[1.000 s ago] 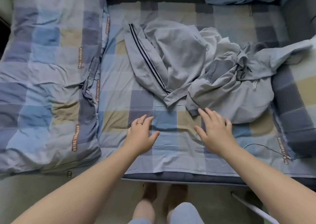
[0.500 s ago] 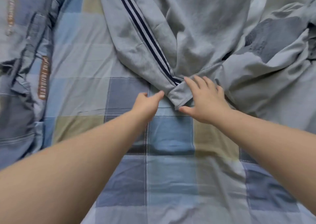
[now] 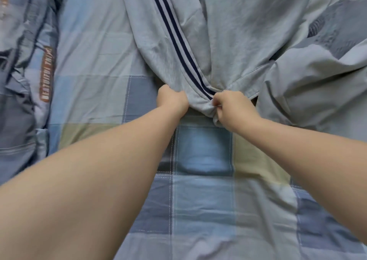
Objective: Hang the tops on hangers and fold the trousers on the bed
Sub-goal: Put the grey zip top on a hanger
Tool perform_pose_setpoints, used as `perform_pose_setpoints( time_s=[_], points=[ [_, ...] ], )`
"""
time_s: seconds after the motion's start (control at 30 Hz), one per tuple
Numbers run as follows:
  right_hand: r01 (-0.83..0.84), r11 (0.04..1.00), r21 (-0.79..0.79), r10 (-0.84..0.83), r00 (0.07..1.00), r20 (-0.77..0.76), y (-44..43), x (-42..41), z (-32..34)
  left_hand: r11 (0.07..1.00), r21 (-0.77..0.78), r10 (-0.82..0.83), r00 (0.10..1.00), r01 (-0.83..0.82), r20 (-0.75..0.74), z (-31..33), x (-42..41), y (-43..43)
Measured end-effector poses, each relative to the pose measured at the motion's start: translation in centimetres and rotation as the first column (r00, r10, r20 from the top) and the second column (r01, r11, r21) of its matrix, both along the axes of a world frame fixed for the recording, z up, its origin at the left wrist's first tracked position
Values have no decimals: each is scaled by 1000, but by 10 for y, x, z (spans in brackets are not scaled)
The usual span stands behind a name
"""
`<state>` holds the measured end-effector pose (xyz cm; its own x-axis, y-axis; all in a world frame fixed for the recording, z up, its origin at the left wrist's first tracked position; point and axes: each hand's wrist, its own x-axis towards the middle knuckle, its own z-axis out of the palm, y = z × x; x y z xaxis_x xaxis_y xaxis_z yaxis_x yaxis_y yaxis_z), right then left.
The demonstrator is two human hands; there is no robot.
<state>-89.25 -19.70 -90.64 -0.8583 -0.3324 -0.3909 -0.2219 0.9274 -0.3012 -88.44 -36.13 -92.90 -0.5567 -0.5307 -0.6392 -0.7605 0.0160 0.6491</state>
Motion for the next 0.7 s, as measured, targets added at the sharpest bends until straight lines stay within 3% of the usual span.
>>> perform_pose_setpoints(
  time_s=[0.07, 0.27, 0.5, 0.7],
  points=[
    [45, 998, -54, -43, 999, 33, 8, 25, 19, 996, -45, -80, 995, 82, 58, 18, 32, 1],
    [144, 988, -47, -129, 964, 231, 31, 142, 73, 995, 63, -93, 970, 81, 224, 75, 164, 21],
    [144, 989, 20, -131, 830, 543, 56, 291, 129, 988, 123, -136, 882, 89, 451, 142, 323, 39],
    [157, 987, 35, -144, 766, 627, 65, 320, 147, 989, 111, -143, 843, 99, 519, 159, 371, 47]
  ],
)
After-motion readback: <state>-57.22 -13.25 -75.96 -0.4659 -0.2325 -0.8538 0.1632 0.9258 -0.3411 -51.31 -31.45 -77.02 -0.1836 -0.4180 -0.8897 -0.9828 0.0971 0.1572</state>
